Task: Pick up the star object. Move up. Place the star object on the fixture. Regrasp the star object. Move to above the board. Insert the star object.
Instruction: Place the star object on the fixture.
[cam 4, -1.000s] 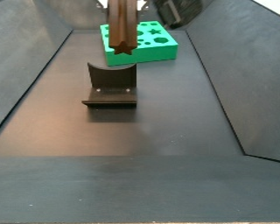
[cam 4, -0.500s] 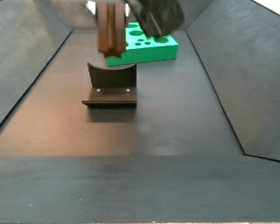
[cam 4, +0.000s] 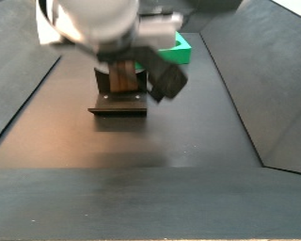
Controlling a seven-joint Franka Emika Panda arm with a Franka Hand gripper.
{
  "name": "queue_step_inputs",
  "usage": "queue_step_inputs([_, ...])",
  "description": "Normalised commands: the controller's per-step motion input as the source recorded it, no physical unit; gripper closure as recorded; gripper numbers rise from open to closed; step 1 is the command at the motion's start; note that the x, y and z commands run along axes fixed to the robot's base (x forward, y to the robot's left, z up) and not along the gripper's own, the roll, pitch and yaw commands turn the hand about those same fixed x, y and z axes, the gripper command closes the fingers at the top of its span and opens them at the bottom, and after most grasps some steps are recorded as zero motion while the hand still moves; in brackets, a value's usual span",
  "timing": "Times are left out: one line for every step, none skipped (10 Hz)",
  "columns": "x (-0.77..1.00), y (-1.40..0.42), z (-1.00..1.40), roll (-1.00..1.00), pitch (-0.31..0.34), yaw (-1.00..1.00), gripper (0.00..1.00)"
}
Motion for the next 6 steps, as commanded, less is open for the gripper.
queue_step_inputs([0.19,0.13,-1.0,-0.23,0.106,-0.24,1.0])
queue_step_inputs([0.17,0.12,-0.86,-0.19,0.04,-0.23,1.0])
queue_step_inputs([0.15,0.11,-0.73,-0.18,0.012,-0.22,1.0])
queue_step_inputs([0.11,0.08,-0.46,-0.16,-0.035,-0.18,1.0])
queue_step_inputs([0.09,0.08,-0.39,-0.16,-0.051,-0.16,1.0])
queue_step_inputs([0.08,0.09,-0.36,-0.13,-0.075,-0.13,1.0])
